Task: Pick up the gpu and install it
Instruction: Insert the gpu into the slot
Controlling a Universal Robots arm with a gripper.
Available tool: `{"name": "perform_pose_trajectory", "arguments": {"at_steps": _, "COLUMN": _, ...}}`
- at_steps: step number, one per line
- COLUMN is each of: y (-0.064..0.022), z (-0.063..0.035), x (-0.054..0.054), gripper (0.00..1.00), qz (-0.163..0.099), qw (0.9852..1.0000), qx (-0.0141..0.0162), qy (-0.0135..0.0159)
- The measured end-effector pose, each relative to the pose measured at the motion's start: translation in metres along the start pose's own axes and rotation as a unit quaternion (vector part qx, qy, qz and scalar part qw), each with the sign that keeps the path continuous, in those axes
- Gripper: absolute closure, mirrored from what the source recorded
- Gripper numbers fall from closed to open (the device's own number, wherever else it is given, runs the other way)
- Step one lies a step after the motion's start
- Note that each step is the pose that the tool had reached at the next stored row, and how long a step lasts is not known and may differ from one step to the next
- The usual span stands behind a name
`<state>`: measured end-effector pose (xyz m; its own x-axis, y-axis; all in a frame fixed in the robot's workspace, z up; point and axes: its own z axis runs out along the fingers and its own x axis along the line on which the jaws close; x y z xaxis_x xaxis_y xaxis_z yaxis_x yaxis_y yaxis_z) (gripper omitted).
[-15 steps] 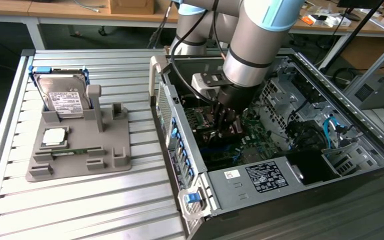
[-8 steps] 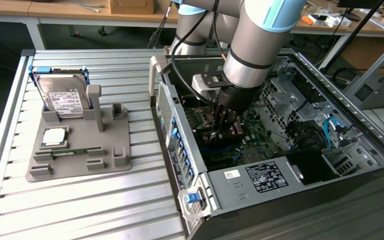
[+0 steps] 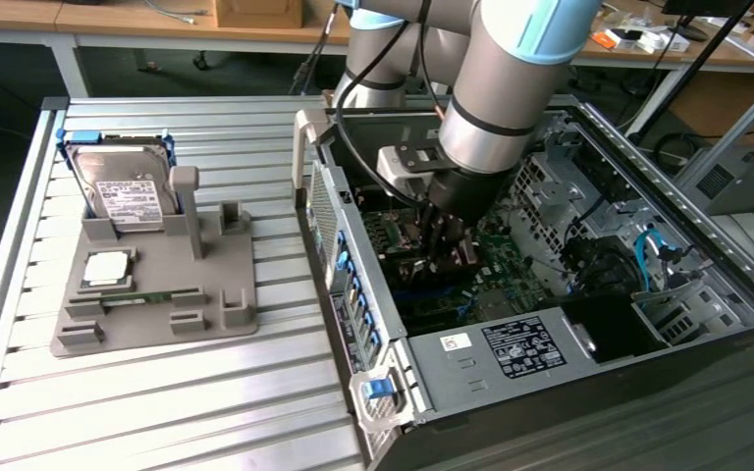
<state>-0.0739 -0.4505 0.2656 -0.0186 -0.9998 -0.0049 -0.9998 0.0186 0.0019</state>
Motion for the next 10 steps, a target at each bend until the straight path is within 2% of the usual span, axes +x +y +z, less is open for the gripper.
{"name": "perform_pose_trajectory", "arguments": {"at_steps": 10, "y": 0.0000, "z": 0.0015, "x": 0.0006, "gripper": 0.73, "qz": 0.000, "qw": 1.0000, "qx": 0.0000, "qy": 0.0000}}
